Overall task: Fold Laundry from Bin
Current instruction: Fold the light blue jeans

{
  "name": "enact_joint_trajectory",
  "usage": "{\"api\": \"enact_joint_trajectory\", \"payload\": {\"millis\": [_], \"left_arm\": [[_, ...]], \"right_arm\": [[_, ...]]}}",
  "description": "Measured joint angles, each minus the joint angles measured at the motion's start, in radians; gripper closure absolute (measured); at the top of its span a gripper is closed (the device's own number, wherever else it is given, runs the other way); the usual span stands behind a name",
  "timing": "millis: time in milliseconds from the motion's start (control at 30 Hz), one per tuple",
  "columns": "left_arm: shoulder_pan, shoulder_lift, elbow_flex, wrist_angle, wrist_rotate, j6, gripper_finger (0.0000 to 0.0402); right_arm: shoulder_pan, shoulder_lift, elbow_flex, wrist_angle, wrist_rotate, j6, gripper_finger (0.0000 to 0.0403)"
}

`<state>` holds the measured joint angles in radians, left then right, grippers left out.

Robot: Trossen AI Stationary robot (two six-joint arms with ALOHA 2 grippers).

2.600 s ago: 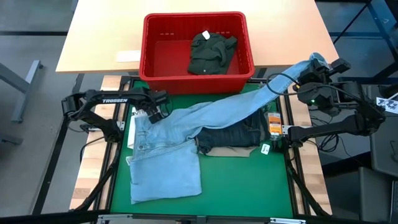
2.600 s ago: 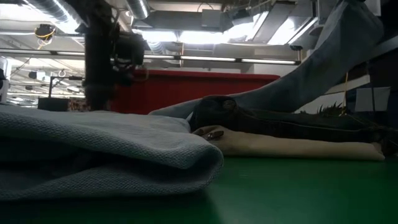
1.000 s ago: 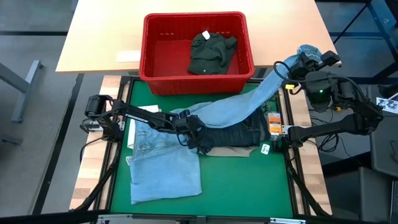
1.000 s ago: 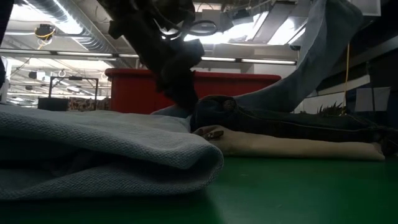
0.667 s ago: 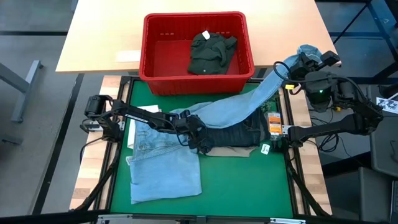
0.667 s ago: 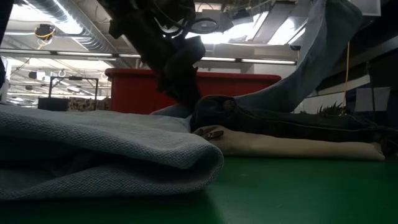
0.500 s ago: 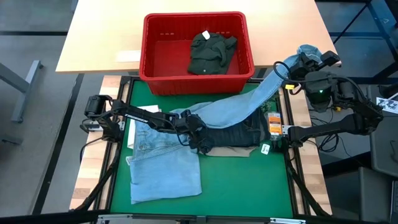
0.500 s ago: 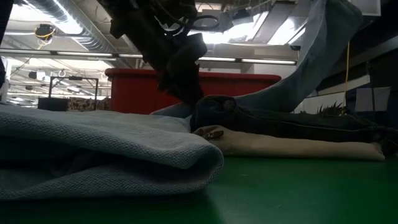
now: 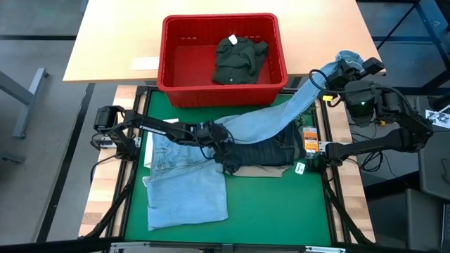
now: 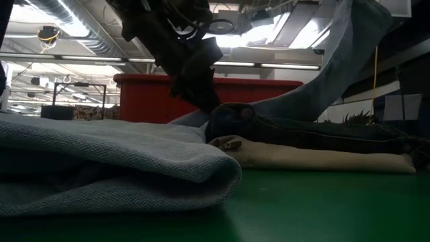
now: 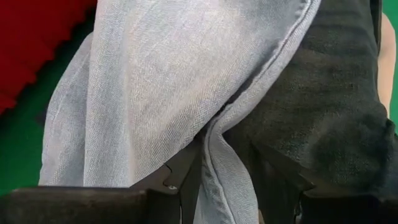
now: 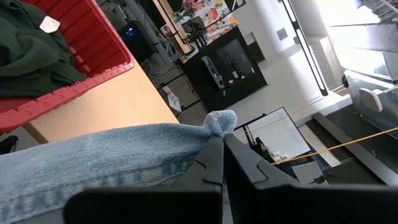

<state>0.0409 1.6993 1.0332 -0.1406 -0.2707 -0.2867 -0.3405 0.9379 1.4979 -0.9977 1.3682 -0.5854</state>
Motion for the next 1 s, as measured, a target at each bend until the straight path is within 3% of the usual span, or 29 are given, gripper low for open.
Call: {"api": "enact_joint_trajectory", "payload": {"millis": [700, 833, 1000], "left_arm": [[0.025, 0.053, 0.0, 0.048, -0.004, 0.001, 0.0277], [0.021, 0.062, 0.0, 0.05, -0.009, 0.001, 0.0309], [0.003, 0.055, 0.002, 0.054, -0.007, 0.008, 0.0385]], "right_arm": [[0.0, 0.0, 0.0, 0.0, 0.0, 0.0, 0.0402], [0.0, 0.0, 0.0, 0.0, 0.0, 0.0, 0.0402], [0.0, 0.0, 0.0, 0.0, 0.0, 0.0, 0.0402]]}}
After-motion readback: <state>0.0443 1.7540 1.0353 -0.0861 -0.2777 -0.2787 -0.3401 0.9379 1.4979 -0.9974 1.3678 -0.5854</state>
